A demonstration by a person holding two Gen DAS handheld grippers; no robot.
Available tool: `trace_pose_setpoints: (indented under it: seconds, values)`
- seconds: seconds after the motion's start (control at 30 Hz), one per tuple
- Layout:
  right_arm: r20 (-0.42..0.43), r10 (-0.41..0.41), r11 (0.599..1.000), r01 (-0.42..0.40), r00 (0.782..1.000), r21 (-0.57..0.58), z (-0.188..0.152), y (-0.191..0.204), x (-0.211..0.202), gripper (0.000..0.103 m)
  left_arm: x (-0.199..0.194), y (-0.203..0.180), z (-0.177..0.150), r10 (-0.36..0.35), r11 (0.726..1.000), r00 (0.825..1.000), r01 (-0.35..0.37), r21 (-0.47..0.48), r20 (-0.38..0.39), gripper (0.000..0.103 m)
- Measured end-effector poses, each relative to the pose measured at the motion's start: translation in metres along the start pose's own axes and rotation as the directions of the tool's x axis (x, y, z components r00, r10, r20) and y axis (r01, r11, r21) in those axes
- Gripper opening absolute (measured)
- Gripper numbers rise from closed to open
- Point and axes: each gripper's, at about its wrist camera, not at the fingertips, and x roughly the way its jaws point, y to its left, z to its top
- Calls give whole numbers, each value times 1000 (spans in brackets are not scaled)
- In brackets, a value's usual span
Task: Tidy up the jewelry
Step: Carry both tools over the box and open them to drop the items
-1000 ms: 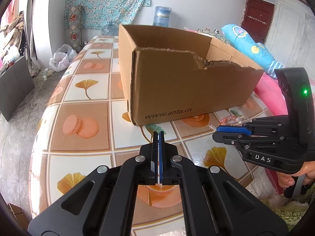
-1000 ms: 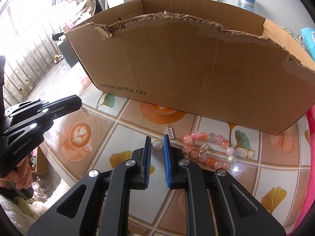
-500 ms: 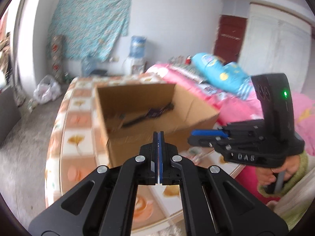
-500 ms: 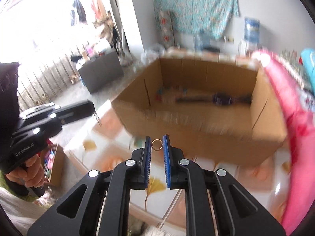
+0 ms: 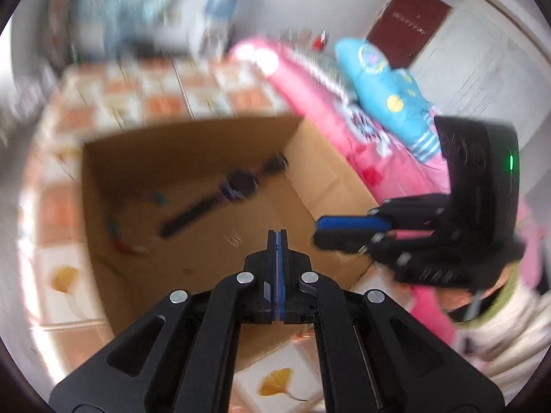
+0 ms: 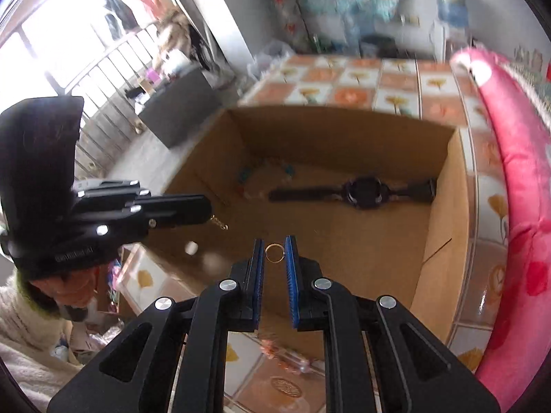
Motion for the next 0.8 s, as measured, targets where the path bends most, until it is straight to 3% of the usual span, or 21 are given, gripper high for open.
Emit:
trace_pose_setpoints:
  seconds: [0.2, 0.27, 0.47, 0.6, 0.8]
  values:
    - [-119, 1, 1000, -1, 993, -1, 2, -15, 37, 13, 60, 34, 19, 79, 991, 982, -97, -95, -171, 0]
    - [-136, 2, 1000, -4, 991, -9, 2, -17, 41, 13, 66, 36, 18, 109, 987, 975, -129, -95, -192, 0]
    - [-134, 11, 1000, -12, 991, -4, 4, -15, 42, 13, 76, 45, 26, 141, 980, 965, -168, -105, -223, 1]
    - [-113, 20, 1000, -18, 993, 19, 7, -19, 39, 14, 80, 50, 28, 135, 978, 963, -167, -124, -232, 14]
    - [-79, 14, 999, -11, 997, 33, 10, -23, 29, 14, 79, 52, 29, 151, 977, 962, -180, -113, -226, 20]
